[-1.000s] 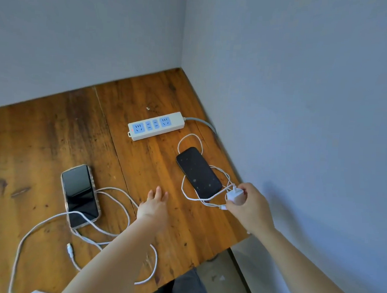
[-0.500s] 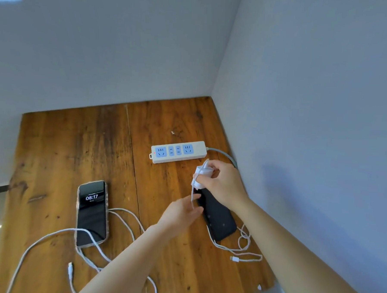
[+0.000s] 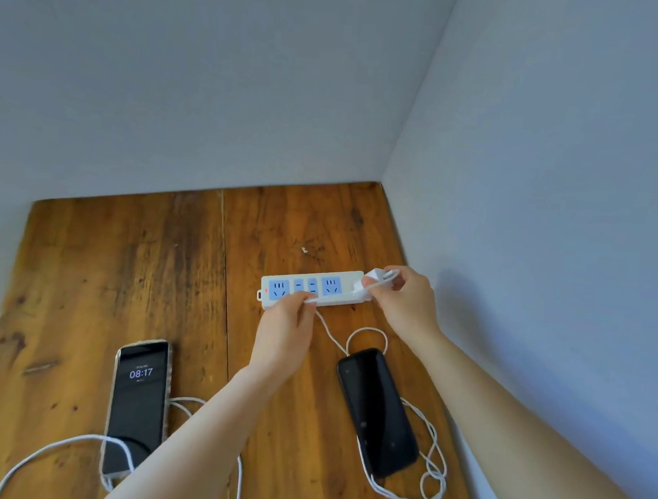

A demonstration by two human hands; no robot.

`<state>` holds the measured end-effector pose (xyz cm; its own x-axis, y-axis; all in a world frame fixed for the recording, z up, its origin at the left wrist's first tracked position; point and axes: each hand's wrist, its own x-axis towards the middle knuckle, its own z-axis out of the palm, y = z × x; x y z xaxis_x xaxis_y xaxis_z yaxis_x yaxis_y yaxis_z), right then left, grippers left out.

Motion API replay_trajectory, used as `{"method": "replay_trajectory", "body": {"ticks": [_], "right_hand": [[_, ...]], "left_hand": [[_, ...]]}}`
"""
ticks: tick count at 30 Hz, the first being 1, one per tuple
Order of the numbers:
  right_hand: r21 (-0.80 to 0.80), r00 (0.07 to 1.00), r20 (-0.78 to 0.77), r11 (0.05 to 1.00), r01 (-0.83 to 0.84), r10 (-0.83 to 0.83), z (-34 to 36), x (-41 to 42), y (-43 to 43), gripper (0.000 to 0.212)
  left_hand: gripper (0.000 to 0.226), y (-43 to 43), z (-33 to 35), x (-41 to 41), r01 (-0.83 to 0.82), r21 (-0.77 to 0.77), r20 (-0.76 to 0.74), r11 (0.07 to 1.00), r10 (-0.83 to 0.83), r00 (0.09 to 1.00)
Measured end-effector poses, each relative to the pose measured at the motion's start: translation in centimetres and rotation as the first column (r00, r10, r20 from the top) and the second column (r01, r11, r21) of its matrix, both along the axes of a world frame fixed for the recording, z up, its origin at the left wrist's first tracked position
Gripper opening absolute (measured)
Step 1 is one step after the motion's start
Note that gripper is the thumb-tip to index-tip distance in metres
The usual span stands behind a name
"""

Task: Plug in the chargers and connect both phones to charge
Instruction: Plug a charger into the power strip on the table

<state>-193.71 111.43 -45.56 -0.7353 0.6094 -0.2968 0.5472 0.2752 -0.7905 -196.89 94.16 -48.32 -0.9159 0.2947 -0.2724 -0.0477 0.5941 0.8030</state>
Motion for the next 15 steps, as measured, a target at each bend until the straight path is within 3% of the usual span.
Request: {"method": "replay_trajectory", "body": {"ticks": [3, 6, 8, 10, 15], "right_hand": [[-0.117, 0.998, 0.041, 0.992, 0.045, -0.04, -1.1, -2.2, 0.0, 0.021], [-0.087, 0.994, 0.107, 0.995, 0.043, -0.033, -2.0, -3.8, -0.3, 0.019], [-0.042, 0.986, 0.164, 0.998, 0.047, -0.039, -2.5, -4.7, -0.4, 0.024], [0.0, 0.972, 0.23, 0.999, 0.045, -0.044, -2.7, -5.3, -0.4, 0.028], [0.106, 0.947, 0.322, 0.994, -0.027, -0.009, -2.6, -6.1, 0.0, 0.033]], "left_hand": [[0.036, -0.4, -1.4, -0.6, 0.196, -0.318, -0.156, 0.928, -0.255, 0.954], [0.051, -0.7, -2.2, -1.4, 0.355, -0.549, -0.097, 0.756, -0.48, 0.872], [0.059, -0.8, -2.6, -1.6, 0.428, -0.606, -0.029, 0.67, -0.556, 0.83], [0.061, -0.8, -2.8, -1.6, 0.451, -0.62, 0.009, 0.642, -0.569, 0.822], [0.06, -0.7, -3.3, -1.6, 0.442, -0.558, 0.023, 0.702, -0.519, 0.854]]}}
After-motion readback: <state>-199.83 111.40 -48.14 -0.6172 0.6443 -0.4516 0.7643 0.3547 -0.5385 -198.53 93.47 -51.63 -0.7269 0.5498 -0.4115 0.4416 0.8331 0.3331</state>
